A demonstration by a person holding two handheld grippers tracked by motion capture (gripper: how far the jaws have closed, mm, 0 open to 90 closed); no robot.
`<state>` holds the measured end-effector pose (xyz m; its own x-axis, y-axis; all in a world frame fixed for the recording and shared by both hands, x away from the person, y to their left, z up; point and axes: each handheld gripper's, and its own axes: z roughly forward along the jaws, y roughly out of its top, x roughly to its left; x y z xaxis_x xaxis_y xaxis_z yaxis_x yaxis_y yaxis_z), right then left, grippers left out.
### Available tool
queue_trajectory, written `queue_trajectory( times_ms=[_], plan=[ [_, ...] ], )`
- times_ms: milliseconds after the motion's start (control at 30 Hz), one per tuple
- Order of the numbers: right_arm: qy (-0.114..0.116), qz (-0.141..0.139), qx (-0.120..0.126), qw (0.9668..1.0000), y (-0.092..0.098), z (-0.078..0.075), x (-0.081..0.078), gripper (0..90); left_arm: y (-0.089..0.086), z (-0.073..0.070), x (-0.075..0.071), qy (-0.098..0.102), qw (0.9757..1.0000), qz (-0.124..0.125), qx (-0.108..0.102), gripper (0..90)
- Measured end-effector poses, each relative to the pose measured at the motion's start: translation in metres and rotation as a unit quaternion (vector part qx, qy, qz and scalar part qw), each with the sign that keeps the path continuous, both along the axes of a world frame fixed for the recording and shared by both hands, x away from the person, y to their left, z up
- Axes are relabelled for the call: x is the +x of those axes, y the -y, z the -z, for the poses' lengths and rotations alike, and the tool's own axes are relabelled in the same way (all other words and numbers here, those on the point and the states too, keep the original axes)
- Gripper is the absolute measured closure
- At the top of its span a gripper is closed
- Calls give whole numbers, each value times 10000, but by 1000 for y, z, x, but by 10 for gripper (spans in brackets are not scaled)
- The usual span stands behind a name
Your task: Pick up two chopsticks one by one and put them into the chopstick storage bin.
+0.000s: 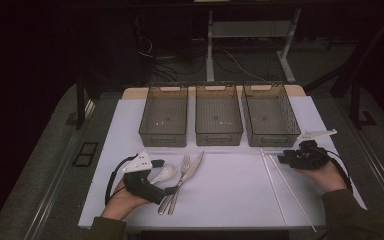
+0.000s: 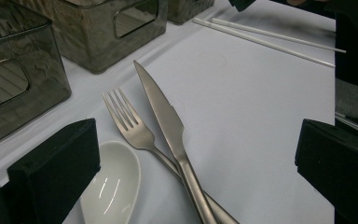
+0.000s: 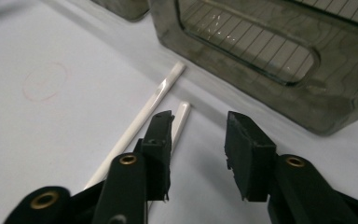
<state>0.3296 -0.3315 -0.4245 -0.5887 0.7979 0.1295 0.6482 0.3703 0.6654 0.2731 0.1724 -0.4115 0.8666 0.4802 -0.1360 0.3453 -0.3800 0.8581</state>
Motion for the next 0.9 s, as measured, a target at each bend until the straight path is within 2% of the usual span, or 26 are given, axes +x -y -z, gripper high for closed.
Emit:
queue_trajectory(
  times_ms=[100, 333, 567, 700, 900],
  plan=[
    [13, -68, -20, 10000, -1, -4, -8, 524, -1, 0, 0, 21, 10000, 14, 23, 0],
    [130, -191, 39, 9997, -5, -13, -30, 515, -2, -1, 0, 41, 10000, -12, 21, 0],
    [166, -361, 29, 9992, -12, -13, -46, 515, -5, -2, -1, 85, 9999, -43, 36, 0],
    [185, -365, 18, 9992, -13, -12, -51, 515, -5, -3, -2, 94, 9999, -41, 43, 0],
    [64, -390, -133, 9991, -14, -5, -62, 542, -4, -2, -3, 95, 9999, -36, 39, 0]
  ],
)
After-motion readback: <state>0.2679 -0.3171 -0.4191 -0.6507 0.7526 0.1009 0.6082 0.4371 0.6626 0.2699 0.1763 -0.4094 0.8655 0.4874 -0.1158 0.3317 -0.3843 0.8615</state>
